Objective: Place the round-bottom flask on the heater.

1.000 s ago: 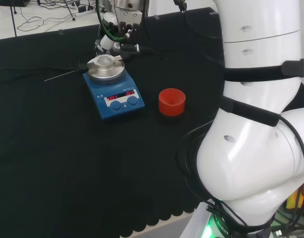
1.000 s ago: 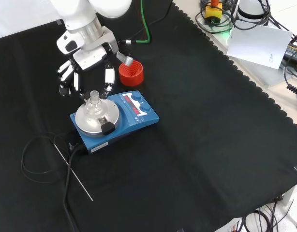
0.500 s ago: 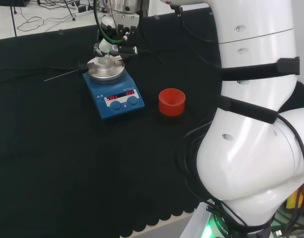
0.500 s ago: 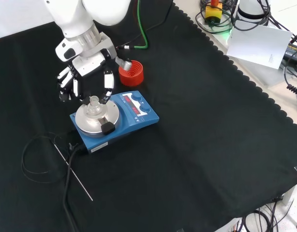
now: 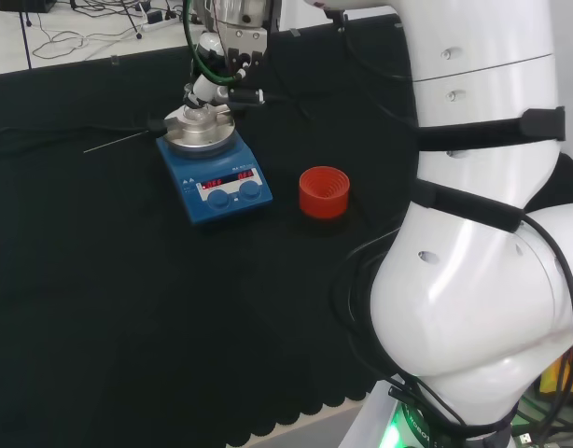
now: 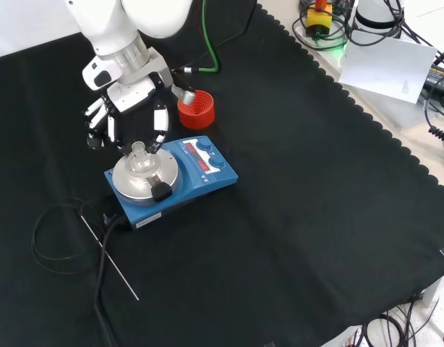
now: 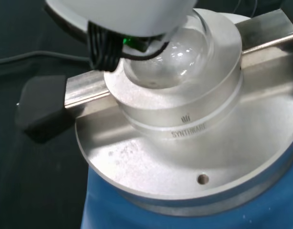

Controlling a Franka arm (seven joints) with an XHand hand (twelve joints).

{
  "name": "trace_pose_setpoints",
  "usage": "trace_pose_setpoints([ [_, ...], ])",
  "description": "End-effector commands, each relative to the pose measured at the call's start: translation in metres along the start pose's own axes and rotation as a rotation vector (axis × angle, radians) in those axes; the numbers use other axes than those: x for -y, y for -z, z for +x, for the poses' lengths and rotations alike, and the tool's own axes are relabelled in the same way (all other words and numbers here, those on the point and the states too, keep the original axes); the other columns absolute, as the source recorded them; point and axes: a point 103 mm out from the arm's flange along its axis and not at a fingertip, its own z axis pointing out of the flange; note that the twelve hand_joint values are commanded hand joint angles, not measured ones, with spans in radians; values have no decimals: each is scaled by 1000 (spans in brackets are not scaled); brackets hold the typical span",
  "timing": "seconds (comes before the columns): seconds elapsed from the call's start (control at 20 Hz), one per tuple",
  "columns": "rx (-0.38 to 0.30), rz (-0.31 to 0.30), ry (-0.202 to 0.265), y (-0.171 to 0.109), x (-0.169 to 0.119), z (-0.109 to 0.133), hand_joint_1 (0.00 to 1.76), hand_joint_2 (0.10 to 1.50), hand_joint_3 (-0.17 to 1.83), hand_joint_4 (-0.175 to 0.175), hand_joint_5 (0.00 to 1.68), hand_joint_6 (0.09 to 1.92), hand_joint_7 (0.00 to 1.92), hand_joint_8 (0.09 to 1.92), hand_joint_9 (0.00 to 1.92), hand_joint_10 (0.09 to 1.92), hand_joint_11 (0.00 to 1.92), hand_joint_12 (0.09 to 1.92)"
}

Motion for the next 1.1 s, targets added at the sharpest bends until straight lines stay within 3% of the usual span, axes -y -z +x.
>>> trace_pose_setpoints([
  [0.05,-1,-15,14,4,1,3,1017,701,581,-7,978,873,193,706,388,716,41,1434],
  [0.1,0,-9,16,4,1,3,993,663,607,-41,900,871,170,705,361,724,22,1432],
  [0.2,5,-10,17,4,3,3,969,615,639,-64,755,860,129,702,321,732,5,1415],
  [0.35,7,-6,16,4,7,2,958,588,645,-66,656,838,103,698,295,733,0,1391],
  [0.7,4,-39,-2,16,29,-6,956,575,639,-64,627,819,92,694,284,733,0,1368],
  [1.1,15,-110,-17,44,83,-13,950,577,636,-65,576,789,90,692,284,733,0,1360],
])
